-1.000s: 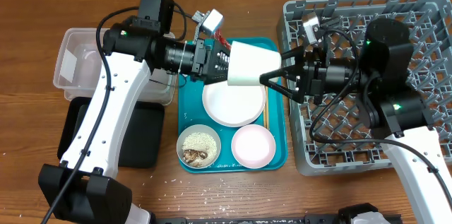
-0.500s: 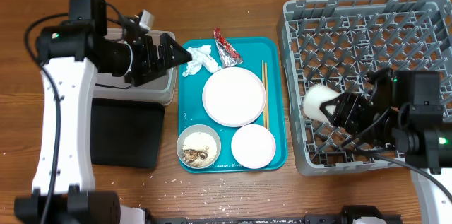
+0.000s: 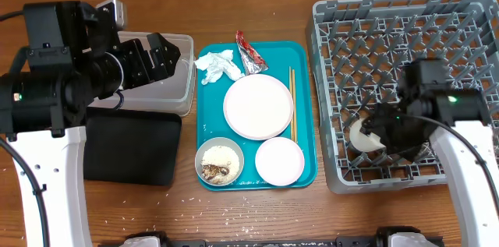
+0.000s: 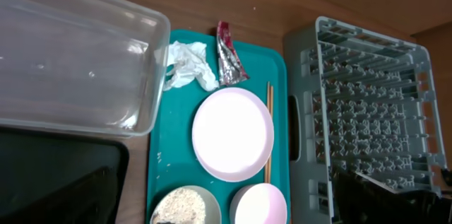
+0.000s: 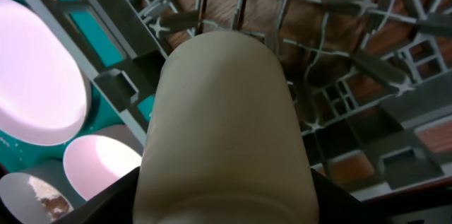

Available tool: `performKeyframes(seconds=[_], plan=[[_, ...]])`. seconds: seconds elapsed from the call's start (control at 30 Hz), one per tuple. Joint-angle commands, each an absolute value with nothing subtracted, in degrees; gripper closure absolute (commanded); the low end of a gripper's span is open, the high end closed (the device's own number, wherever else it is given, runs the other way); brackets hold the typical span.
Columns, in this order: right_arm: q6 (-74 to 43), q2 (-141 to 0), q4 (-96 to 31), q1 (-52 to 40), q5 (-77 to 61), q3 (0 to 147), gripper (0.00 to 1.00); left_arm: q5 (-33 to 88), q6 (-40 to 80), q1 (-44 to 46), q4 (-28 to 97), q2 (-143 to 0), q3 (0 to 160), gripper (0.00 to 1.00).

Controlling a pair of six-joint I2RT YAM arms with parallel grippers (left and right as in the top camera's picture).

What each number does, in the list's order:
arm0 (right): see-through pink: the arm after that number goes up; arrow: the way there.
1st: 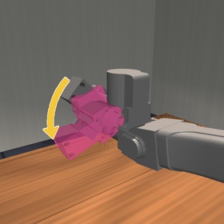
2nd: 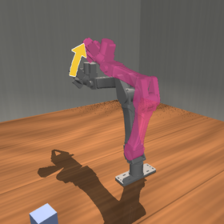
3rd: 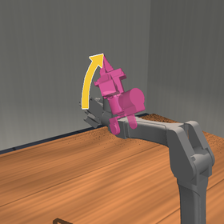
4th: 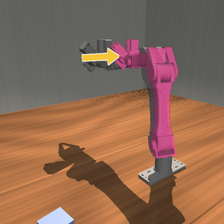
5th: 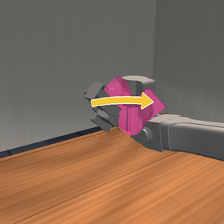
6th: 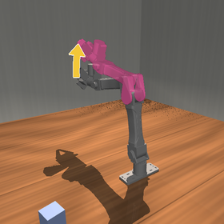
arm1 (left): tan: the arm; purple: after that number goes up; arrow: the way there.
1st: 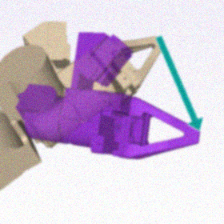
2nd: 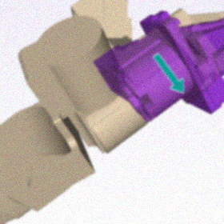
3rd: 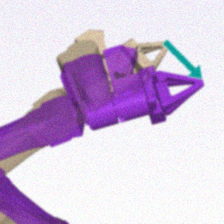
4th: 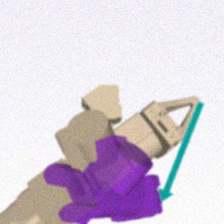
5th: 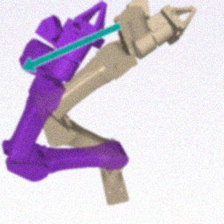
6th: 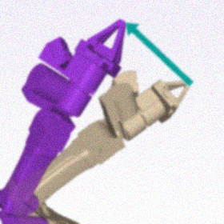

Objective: Sort waste into correct bins and load items into the dishwasher
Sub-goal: 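Place the white cup in the dish rack with the right gripper, then grasp the pink bowl with the right gripper and lift it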

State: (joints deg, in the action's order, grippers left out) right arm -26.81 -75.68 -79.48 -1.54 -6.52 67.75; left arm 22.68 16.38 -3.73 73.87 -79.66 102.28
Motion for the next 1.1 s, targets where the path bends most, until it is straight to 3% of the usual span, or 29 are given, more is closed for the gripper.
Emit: performKeyframes(seconds=[0.0, 0.1, 0.23, 0.6, 0.8, 1.07], plan=[[-26.8, -76.7, -80.0, -5.3, -5.0, 67.5, 0.19, 20.9, 16.7, -3.2, 74.8, -78.4, 103.0, 0.00], [-26.9, -76.1, -78.7, -8.4, -5.0, 67.7, 0.12, 20.0, 16.7, -3.2, 74.7, -76.4, 103.0, 0.00], [-27.0, -72.9, -75.4, -14.3, -5.2, 68.2, 0.14, 13.7, 16.8, -3.4, 74.8, -72.1, 103.0, 0.00], [-22.3, -77.4, -68.6, -32.1, -3.5, 64.1, 0.43, 0.4, 18.3, -3.4, 75.4, -65.1, 103.0, 0.00], [-19.0, -87.6, -65.1, -35.4, -3.5, 62.1, 0.45, -8.0, 24.7, -3.4, 75.1, -61.2, 103.0, 0.00], [-15.8, -95.9, -61.3, -35.7, -4.6, 62.1, 0.67, -9.5, 24.6, -3.4, 76.7, -60.4, 103.0, 0.00]])
